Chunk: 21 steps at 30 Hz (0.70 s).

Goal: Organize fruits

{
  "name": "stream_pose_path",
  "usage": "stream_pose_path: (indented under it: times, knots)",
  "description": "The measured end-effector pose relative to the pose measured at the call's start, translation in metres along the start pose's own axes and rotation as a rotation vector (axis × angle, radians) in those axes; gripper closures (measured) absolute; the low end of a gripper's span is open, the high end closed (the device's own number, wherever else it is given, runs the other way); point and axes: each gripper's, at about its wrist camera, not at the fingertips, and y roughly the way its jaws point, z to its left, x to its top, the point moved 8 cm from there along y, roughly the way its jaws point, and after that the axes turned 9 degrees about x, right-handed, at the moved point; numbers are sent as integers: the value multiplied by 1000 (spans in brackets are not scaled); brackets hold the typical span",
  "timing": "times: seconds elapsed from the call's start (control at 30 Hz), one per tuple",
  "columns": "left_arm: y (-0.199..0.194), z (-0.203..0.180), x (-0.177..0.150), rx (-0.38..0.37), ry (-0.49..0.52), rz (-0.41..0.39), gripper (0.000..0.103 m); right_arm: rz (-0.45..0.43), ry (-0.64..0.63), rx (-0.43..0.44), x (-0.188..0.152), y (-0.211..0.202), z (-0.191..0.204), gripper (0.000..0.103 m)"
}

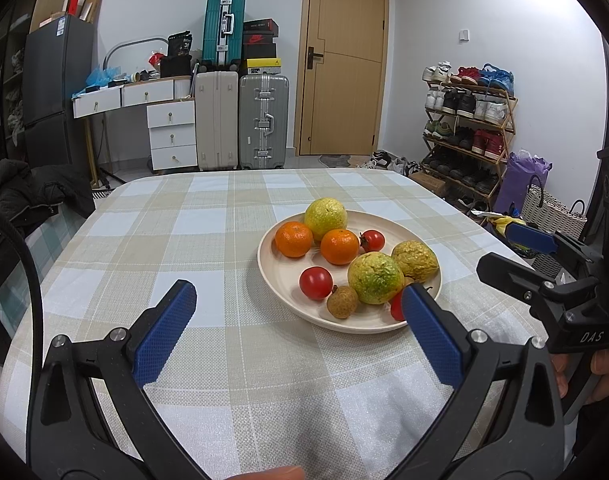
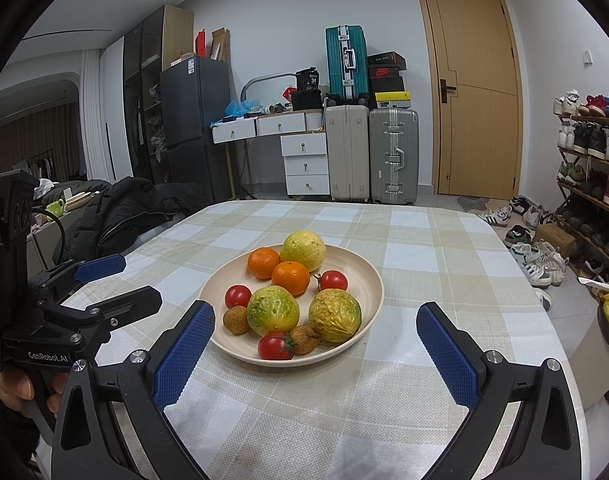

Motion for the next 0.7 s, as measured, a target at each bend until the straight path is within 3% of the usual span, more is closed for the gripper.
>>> stream_pose_path:
  times: [0.7]
  knots:
    - [0, 1, 1, 0, -1, 1, 0, 1, 1, 0, -1, 0, 0, 0]
